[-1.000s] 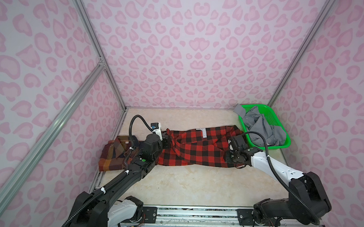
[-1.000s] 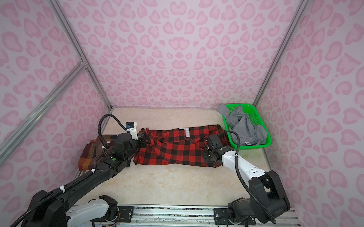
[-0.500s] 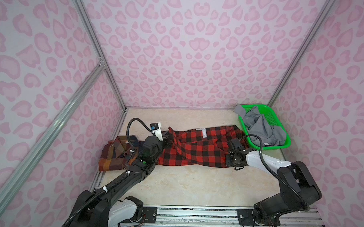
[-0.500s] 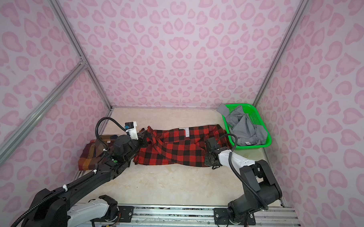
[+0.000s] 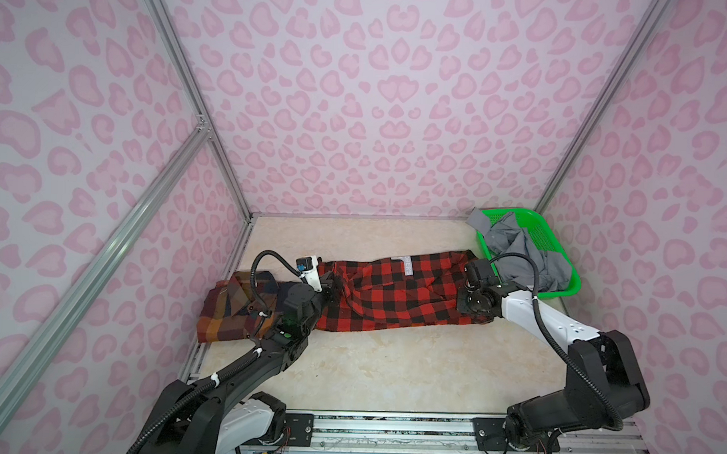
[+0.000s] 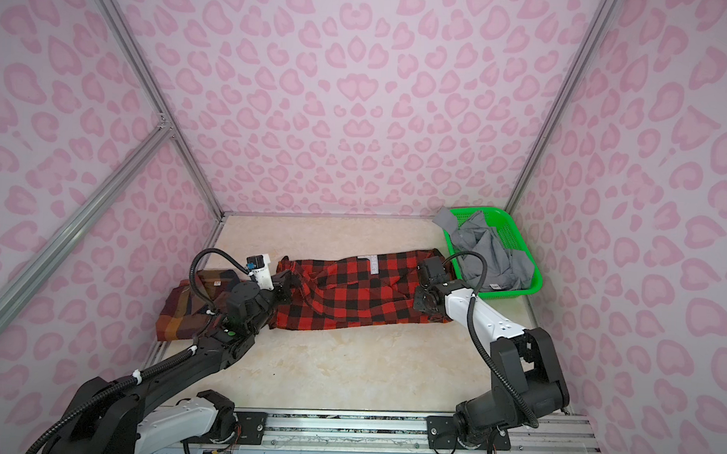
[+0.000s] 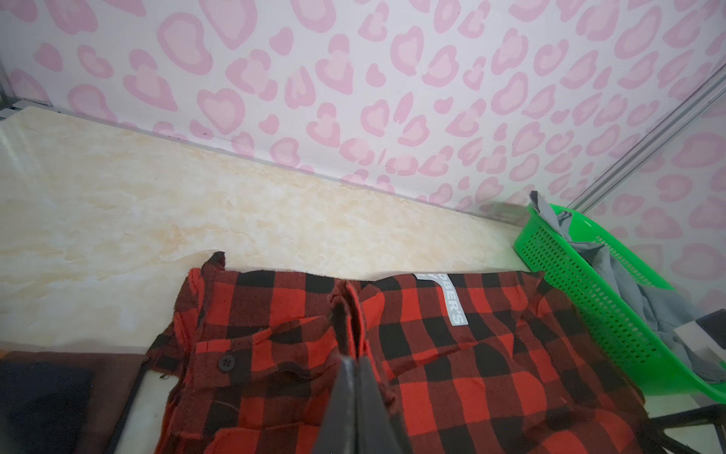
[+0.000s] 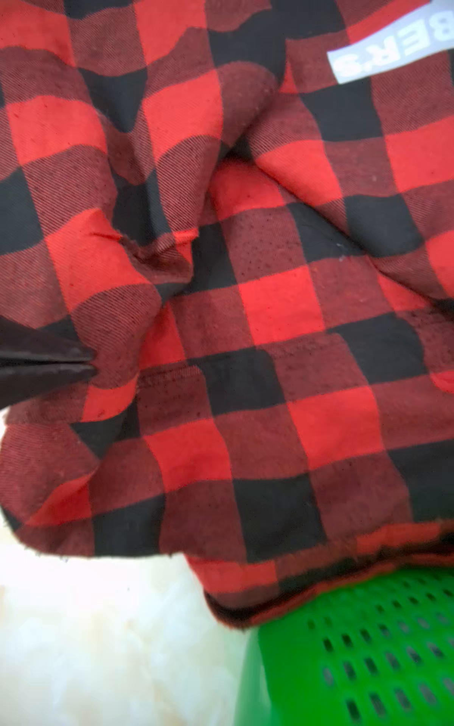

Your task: Fold and stack the long sleeve shirts

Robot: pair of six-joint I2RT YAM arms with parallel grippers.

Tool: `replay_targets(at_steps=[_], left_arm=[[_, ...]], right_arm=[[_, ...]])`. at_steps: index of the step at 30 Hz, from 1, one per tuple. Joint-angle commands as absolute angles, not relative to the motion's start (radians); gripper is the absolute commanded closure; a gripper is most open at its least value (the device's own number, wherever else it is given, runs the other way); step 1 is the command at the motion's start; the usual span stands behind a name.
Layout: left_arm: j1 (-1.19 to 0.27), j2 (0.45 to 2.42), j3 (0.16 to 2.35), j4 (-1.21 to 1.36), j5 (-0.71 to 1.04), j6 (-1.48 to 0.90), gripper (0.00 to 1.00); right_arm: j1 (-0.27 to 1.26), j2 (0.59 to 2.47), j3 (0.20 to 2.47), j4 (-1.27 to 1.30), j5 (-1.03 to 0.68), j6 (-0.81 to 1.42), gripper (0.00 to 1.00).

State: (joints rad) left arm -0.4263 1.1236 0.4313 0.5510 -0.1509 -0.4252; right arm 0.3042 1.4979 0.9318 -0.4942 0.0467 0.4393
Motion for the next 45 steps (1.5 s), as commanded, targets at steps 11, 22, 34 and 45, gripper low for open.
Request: replay_targets(at_steps=[11,22,34,45], left_arm=[[-0.416,1.104,0.301,0.653,-0.222,-0.467,0.96],[-0.41,1.052,0.253,0.584,-0.295,-0.487,0.61],[-0.409,1.067,0.368,0.325,-0.306,-0.531,0.32],[-0.408,1.365,0.536,0.121,-0.243,-0.626,0.31]], right_arm=[[0.261,1.585,0.9,-0.485,0.056,0.429,1.0],[0.253,1.515,0.898,-0.493,0.002,0.452,0.89],[0.286,1.55,0.975,-0.452,-0.172,0.426,0.66],[0.435,1.734,1.078,-0.339,-0.17,0.45,0.65]])
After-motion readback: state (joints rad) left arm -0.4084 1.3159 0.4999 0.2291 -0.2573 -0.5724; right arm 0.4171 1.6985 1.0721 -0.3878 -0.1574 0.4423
